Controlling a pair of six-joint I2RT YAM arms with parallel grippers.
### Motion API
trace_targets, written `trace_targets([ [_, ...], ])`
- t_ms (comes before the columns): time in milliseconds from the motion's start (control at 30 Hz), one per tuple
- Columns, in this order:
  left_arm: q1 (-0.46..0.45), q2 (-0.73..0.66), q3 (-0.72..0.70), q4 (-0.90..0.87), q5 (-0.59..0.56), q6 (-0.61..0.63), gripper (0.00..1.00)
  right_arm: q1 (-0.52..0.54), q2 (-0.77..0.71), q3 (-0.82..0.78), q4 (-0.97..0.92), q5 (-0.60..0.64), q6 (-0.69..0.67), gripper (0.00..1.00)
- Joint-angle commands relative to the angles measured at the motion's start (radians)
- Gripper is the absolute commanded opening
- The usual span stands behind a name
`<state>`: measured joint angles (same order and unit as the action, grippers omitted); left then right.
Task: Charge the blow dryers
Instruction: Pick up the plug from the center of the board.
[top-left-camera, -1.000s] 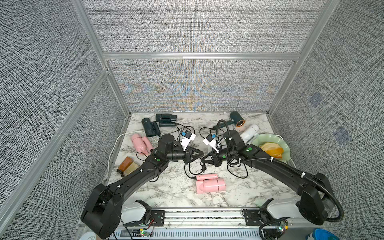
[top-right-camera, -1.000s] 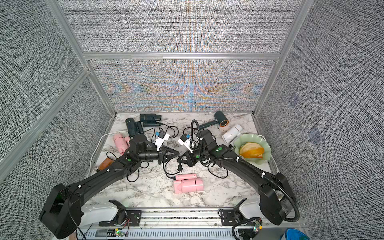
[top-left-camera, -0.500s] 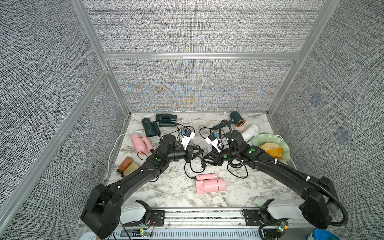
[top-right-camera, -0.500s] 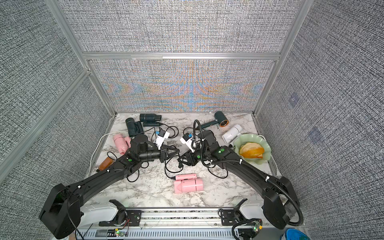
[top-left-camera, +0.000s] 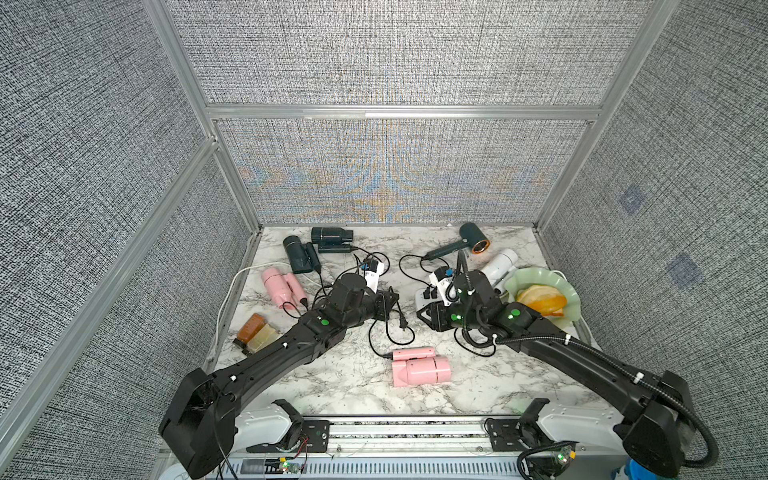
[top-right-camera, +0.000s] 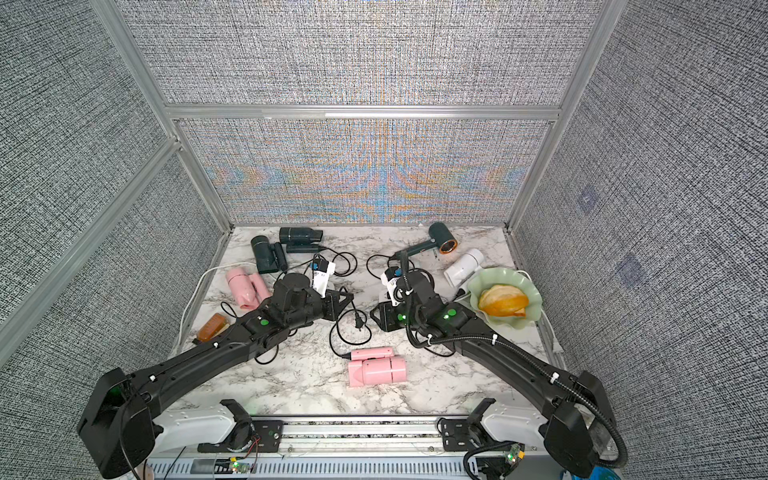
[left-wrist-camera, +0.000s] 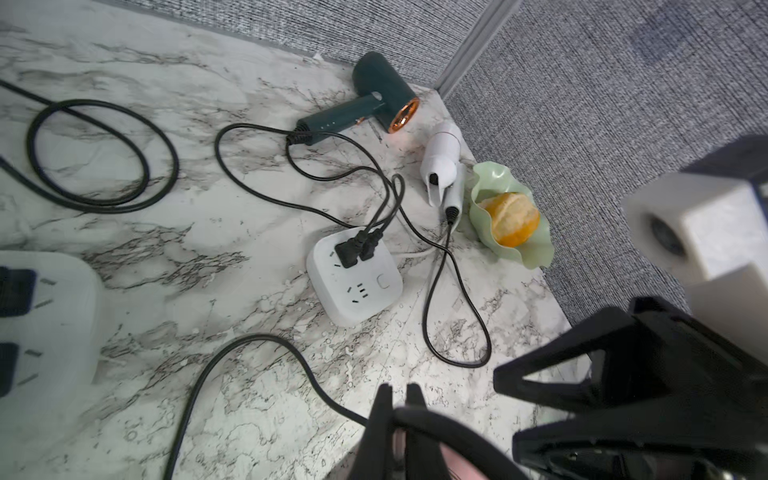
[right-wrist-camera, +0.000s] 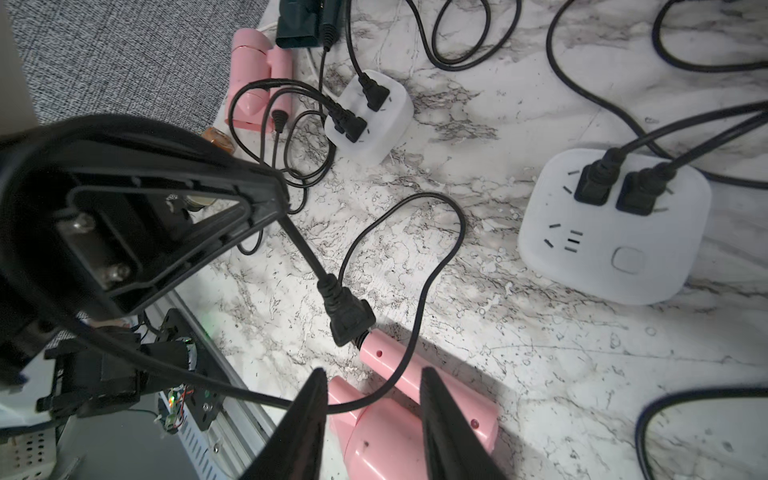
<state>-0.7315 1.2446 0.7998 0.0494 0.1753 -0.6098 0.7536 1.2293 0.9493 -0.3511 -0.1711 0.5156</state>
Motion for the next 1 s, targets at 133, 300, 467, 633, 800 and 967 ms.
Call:
trace_targets([
  [133,-0.063,0.036,0.038,-0.048,-0.194,-0.13,0.0,0.073,0.094,0.05,0.016,0.171,0.124,0.4],
  [300,-0.081,0.05,0.054,-0.065,-0.22,-0.169,0.0,0.091,0.149,0.072,0.025,0.189,0.134,0.4],
  [467,-0.097,0.065,0.076,-0.088,-0.252,-0.183,0.0,0.096,0.205,0.094,0.038,0.176,0.144,0.4],
  [633,-0.108,0.083,0.087,-0.089,-0.249,-0.191,0.0,0.099,0.238,0.105,0.042,0.184,0.142,0.4],
  [800,-0.115,0.089,0.093,-0.087,-0.247,-0.188,0.0,0.101,0.264,0.121,0.019,0.207,0.135,0.4],
  [967,-0.124,0.102,0.098,-0.084,-0.232,-0.191,0.0,0.106,0.29,0.145,-0.012,0.25,0.128,0.34],
])
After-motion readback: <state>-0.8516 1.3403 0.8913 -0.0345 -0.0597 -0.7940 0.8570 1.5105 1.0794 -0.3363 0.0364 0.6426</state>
